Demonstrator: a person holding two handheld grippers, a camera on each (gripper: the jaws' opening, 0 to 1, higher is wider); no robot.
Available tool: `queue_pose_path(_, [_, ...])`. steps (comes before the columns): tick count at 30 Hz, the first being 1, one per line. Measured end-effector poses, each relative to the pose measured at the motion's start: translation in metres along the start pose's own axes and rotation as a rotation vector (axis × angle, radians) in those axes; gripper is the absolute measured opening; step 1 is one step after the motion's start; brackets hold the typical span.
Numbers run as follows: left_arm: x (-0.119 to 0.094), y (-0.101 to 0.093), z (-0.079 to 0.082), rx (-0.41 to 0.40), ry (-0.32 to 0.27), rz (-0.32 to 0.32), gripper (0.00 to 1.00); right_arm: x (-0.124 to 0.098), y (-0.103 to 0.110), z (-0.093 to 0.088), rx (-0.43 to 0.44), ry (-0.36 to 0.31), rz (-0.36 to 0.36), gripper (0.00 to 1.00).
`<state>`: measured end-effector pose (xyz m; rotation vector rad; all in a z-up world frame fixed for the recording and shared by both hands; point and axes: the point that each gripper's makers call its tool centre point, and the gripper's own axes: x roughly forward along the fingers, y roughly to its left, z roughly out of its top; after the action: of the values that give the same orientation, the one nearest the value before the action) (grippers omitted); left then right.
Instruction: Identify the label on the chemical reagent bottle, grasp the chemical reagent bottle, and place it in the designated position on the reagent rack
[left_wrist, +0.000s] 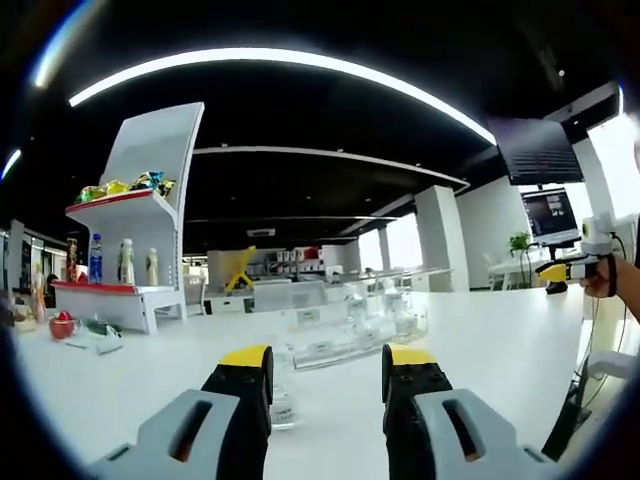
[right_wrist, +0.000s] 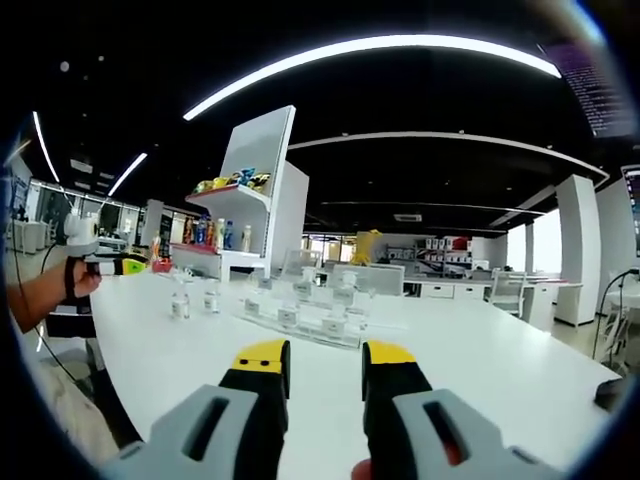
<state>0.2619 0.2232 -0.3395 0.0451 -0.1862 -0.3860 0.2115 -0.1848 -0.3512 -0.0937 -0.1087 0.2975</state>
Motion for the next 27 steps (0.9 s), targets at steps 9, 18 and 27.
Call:
queue_pose_path(9, [-0.011, 0.021, -0.003, 0.016, 0.003, 0.051, 0.44, -0.002, -0.001, 0.000, -0.016, 0.001, -0.015, 0.28])
queue_pose_path(18, [-0.018, 0.030, -0.011, 0.018, 0.016, 0.080, 0.44, -0.004, 0.008, 0.002, -0.021, 0.003, -0.003, 0.28])
queue_pose_path(27, [-0.019, 0.026, -0.018, 0.001, 0.026, 0.068, 0.44, -0.010, 0.009, 0.003, -0.021, 0.011, -0.006, 0.28])
